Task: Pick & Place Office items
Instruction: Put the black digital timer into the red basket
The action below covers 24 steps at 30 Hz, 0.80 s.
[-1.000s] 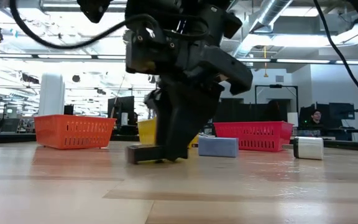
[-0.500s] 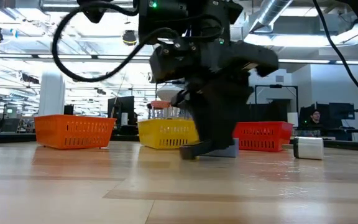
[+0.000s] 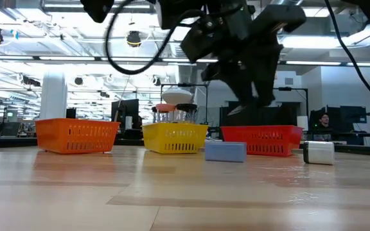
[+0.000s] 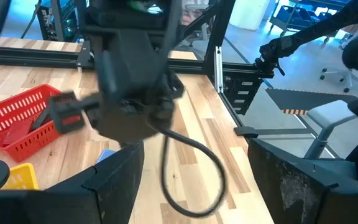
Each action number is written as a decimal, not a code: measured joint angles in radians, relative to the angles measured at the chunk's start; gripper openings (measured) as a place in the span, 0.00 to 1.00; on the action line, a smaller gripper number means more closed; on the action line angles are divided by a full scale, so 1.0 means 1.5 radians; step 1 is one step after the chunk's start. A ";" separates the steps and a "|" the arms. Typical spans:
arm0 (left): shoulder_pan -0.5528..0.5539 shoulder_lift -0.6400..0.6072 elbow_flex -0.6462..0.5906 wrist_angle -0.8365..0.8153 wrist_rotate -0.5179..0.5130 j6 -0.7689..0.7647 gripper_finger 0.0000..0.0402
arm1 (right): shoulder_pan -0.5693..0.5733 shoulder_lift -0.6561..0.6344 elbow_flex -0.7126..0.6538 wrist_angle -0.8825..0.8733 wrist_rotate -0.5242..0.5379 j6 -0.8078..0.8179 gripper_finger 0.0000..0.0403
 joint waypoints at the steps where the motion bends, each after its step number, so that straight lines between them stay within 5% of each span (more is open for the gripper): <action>1: 0.000 0.000 0.000 0.000 0.000 0.000 0.70 | -0.004 0.000 0.006 -0.021 0.008 0.000 0.38; 12: 0.000 0.000 0.000 -0.003 0.000 0.000 0.70 | -0.079 -0.105 -0.030 -0.021 0.010 0.017 0.39; 24: 0.000 0.000 0.000 -0.009 0.000 0.000 0.70 | -0.223 -0.303 -0.333 0.130 0.037 0.026 0.39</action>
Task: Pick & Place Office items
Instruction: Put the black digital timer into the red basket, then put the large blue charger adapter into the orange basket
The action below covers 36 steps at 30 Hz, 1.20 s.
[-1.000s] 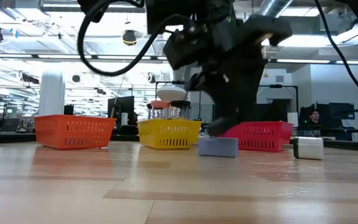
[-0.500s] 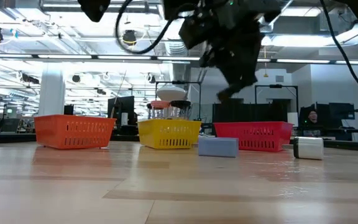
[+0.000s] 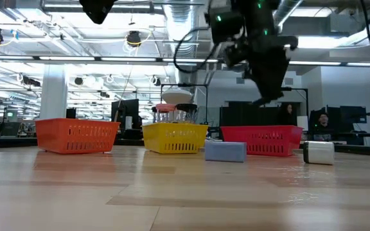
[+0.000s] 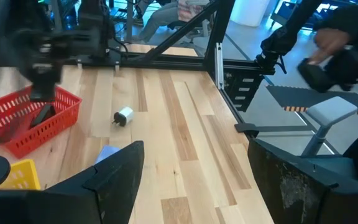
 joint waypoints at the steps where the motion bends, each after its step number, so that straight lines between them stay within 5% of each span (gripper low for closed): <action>1: 0.000 0.000 0.000 0.000 0.000 0.000 0.70 | -0.013 -0.009 -0.019 0.019 0.001 -0.004 0.39; 12: 0.000 0.000 0.000 0.001 0.000 0.000 0.70 | -0.117 -0.024 -0.132 0.203 -0.003 -0.011 0.41; 36: 0.000 0.000 0.000 0.001 0.000 0.000 0.70 | -0.123 -0.024 -0.133 0.242 -0.006 -0.004 0.50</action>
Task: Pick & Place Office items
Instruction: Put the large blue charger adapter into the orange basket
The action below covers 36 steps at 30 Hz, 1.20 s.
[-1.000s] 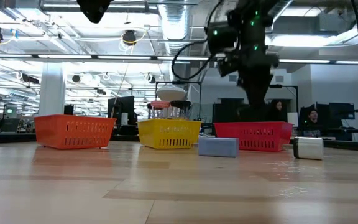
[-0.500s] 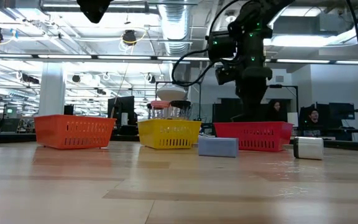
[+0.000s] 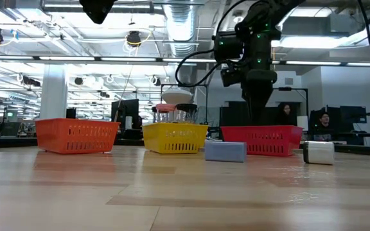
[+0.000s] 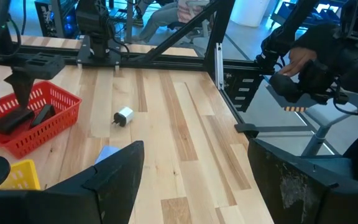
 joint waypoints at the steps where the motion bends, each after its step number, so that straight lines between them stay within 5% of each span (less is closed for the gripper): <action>1: 0.000 0.000 0.000 0.000 0.000 0.000 0.70 | 0.000 0.000 0.000 -0.003 0.000 0.000 0.51; 8: 0.000 0.003 0.000 0.003 -0.001 -0.001 0.70 | 0.017 -0.022 0.000 -0.060 0.003 0.035 0.53; 14: 0.000 0.030 0.001 0.020 -0.035 0.000 0.70 | 0.095 -0.133 -0.002 -0.130 0.004 0.104 0.53; 18: 0.000 0.090 0.001 0.079 -0.039 0.056 0.70 | 0.171 -0.255 -0.069 -0.001 0.005 0.137 0.53; 26: 0.030 0.228 0.001 0.358 -0.040 0.168 0.70 | 0.340 -0.476 -0.371 0.318 0.007 0.269 0.53; 32: 0.076 0.310 0.011 0.395 -0.014 0.120 0.70 | 0.445 -0.550 -0.518 0.467 0.017 0.379 0.53; 36: 0.095 0.401 0.059 0.397 0.021 0.106 0.70 | 0.492 -0.556 -0.553 0.495 0.096 0.402 0.53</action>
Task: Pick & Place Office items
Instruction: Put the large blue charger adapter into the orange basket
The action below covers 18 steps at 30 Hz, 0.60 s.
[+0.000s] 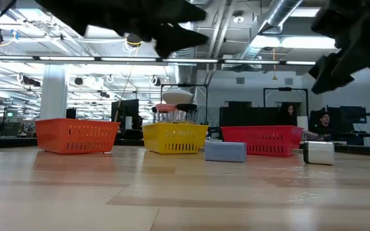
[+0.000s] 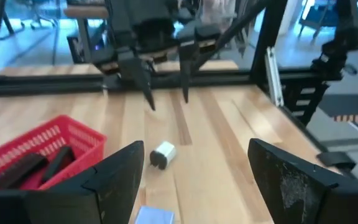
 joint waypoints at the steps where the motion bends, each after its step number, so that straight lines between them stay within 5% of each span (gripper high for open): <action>1: 0.002 0.025 0.017 0.000 0.005 0.003 0.70 | 0.008 0.004 -0.005 0.006 0.022 0.001 0.53; 18: 0.025 0.280 0.214 -0.157 0.011 0.052 0.65 | 0.023 0.089 -0.014 0.019 0.065 -0.016 0.53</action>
